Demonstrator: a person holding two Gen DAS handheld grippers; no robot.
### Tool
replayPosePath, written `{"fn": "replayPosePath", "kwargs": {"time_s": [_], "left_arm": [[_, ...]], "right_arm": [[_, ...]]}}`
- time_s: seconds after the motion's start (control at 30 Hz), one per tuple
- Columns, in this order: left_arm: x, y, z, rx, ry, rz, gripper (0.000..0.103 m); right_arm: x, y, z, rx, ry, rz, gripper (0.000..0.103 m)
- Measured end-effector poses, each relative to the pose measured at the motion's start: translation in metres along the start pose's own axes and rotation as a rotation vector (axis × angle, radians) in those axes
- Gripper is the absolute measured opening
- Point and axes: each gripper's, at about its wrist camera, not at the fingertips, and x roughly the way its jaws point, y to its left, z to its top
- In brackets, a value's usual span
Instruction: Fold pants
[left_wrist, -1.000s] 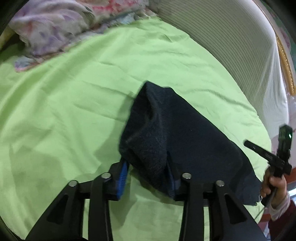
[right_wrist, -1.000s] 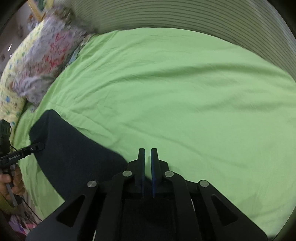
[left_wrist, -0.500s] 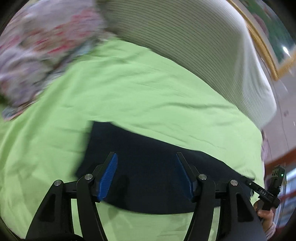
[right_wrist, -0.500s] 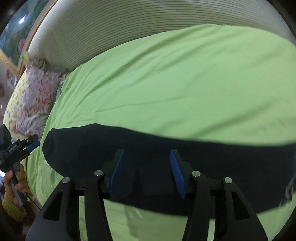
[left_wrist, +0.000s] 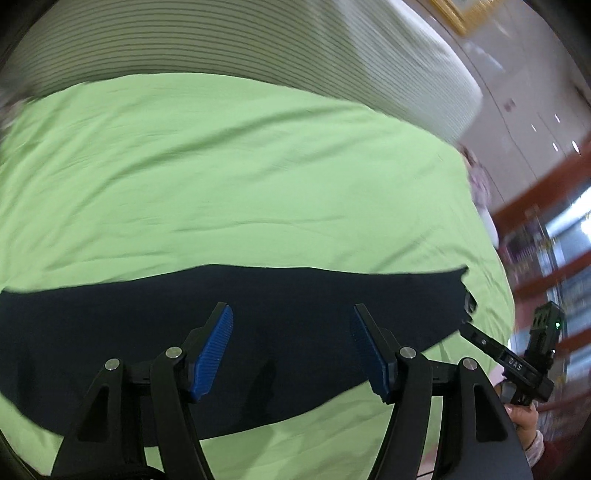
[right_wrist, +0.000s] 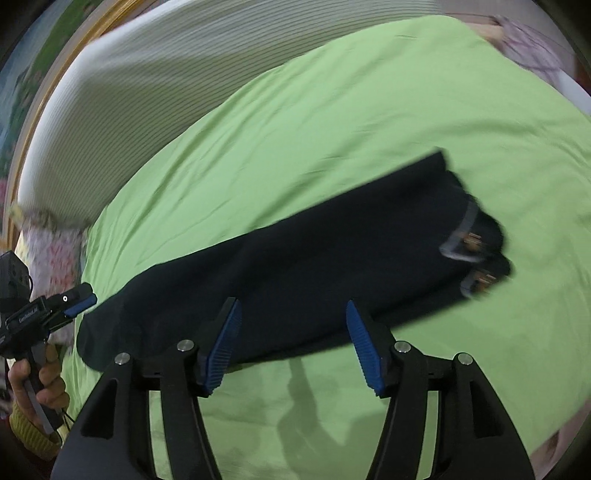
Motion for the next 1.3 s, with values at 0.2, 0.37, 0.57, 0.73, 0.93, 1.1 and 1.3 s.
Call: {"fn": "replayPosePath", "kwargs": {"time_s": [0.2,0.37,0.57,0.73,0.93,1.1,1.3], "left_arm": [[0.034,-0.061,0.014,0.122,0.081,-0.055,0.070],[0.062,-0.100,0.026,0.190,0.142,-0.086,0.071],[0.092,-0.135,0.037,0.276,0.209,-0.091,0.073],[0.122,-0.169,0.045,0.360,0.261,-0.097,0.073],[0.162,-0.212,0.051,0.461,0.333,-0.128,0.073],[0.199,-0.250,0.054,0.525,0.395,-0.154,0.073],[0.234,-0.282,0.050,0.592,0.440,-0.171,0.061]], "right_arm": [[-0.009,-0.034,-0.003,0.113,-0.035,-0.065,0.062],[-0.016,-0.062,-0.005,0.192,-0.065,-0.101,0.063],[-0.018,-0.072,0.001,0.212,-0.121,-0.096,0.063],[-0.012,-0.091,0.009,0.244,-0.130,-0.075,0.063],[-0.001,-0.113,0.012,0.281,-0.115,-0.058,0.054],[0.001,-0.125,0.014,0.327,-0.125,-0.033,0.043],[0.004,-0.132,0.012,0.339,-0.126,-0.029,0.013]]}}
